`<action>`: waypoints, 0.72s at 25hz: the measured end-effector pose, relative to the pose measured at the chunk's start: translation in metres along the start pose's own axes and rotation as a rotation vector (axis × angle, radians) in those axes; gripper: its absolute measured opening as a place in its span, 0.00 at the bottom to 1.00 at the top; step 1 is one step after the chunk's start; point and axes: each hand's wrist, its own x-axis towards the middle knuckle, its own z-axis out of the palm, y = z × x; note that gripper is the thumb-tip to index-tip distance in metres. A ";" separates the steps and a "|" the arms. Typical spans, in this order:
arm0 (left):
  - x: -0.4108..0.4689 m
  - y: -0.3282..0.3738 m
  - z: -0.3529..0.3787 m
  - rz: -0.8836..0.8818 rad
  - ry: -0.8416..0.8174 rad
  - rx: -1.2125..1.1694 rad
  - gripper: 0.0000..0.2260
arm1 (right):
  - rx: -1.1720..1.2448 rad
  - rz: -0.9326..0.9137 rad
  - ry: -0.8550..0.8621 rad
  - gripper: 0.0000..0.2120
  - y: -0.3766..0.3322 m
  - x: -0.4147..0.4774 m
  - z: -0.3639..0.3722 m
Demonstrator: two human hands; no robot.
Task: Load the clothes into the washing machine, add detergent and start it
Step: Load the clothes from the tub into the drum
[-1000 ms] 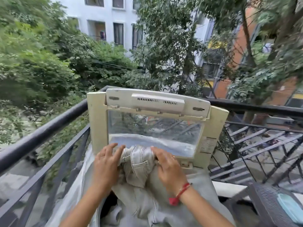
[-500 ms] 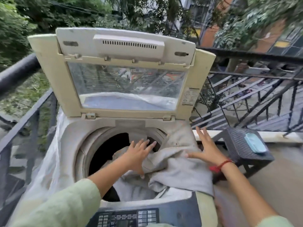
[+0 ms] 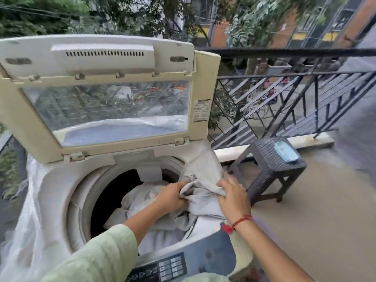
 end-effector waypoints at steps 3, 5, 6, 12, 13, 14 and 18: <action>-0.022 0.007 -0.029 0.039 0.158 -0.046 0.20 | -0.048 -0.078 0.128 0.12 -0.036 -0.011 -0.025; -0.043 0.009 -0.065 0.068 0.419 -0.038 0.20 | -0.077 -0.234 0.329 0.12 -0.076 -0.005 -0.052; -0.054 0.010 -0.085 0.099 0.562 -0.026 0.22 | -0.067 -0.334 0.438 0.12 -0.098 -0.002 -0.065; -0.131 -0.024 -0.177 -0.027 1.215 0.427 0.31 | 0.508 -0.675 0.377 0.18 -0.219 -0.010 -0.053; -0.140 -0.035 -0.177 -0.046 1.194 0.504 0.33 | 0.472 -0.662 0.277 0.18 -0.225 -0.015 -0.036; -0.150 -0.047 -0.174 -0.069 1.090 0.583 0.35 | 0.355 -0.651 0.149 0.17 -0.225 -0.020 -0.015; -0.152 -0.073 -0.134 -0.227 -0.064 0.848 0.35 | -0.431 -0.706 -0.892 0.18 -0.181 -0.008 0.047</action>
